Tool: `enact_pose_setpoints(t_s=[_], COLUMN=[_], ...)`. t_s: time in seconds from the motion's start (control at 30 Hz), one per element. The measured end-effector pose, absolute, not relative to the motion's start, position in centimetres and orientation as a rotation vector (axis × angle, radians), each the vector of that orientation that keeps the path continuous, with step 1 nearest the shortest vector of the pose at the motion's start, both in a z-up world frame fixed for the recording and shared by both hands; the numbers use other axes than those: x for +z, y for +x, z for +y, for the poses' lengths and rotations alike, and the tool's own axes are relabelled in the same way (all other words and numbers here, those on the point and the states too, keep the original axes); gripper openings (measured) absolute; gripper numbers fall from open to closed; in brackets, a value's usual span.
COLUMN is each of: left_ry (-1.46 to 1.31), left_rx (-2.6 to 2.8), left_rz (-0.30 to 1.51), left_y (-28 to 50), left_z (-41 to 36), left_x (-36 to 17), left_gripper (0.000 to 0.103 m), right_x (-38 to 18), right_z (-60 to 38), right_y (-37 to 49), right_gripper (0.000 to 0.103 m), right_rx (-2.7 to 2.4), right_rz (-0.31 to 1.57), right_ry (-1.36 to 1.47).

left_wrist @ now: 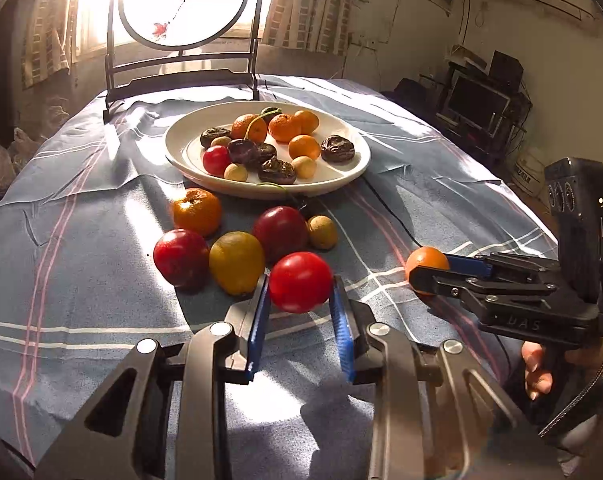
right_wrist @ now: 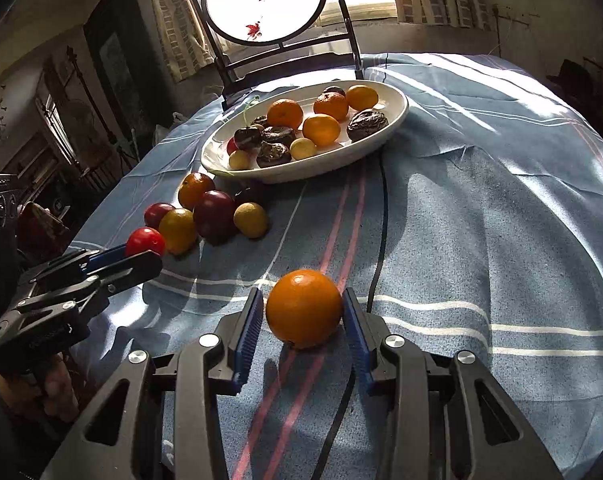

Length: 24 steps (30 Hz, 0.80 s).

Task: Organize fruits
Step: 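Grasp a red tomato with the left tool while the right tool grasps an orange, then lower the tomato and orange onto the white plate and release them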

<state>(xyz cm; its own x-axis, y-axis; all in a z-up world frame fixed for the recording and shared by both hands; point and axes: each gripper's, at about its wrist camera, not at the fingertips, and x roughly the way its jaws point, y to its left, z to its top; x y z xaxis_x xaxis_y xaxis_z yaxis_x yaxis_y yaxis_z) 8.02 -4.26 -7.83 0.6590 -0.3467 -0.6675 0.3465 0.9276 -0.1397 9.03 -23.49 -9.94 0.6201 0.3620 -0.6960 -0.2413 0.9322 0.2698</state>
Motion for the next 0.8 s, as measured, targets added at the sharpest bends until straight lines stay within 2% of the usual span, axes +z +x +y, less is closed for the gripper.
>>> enact_pose_setpoints(t_s=[0.2,0.43,0.63,0.8], left_ry=[-0.012,0.003,-0.005,-0.040], left_rx=[-0.387,-0.380,-0.356,-0.318], left_rz=[0.713,0.698,0.740,0.816], left_y=[8.2,14.0,21.9,26.4], left_z=[-3.3,-3.2,-4.3,-4.3], left_x=[-6.5,-3.9,-3.2,-4.7], left_gripper=[0.029,0.029,0.029,0.032], right_x=[-7.2,-3.4,-3.6,-4.3], right_z=[-25.0,-24.9,-23.8,-23.8], right_y=[9.9,17.0,24.7,27.2], right_gripper=[0.038,0.038,0.038,0.041], right_rx=[0.381,0.395,0.381,0.363], right_rz=[0.753,0.708,0.735,0.720], right_ry=[0.247,0.270,0.319,0.354])
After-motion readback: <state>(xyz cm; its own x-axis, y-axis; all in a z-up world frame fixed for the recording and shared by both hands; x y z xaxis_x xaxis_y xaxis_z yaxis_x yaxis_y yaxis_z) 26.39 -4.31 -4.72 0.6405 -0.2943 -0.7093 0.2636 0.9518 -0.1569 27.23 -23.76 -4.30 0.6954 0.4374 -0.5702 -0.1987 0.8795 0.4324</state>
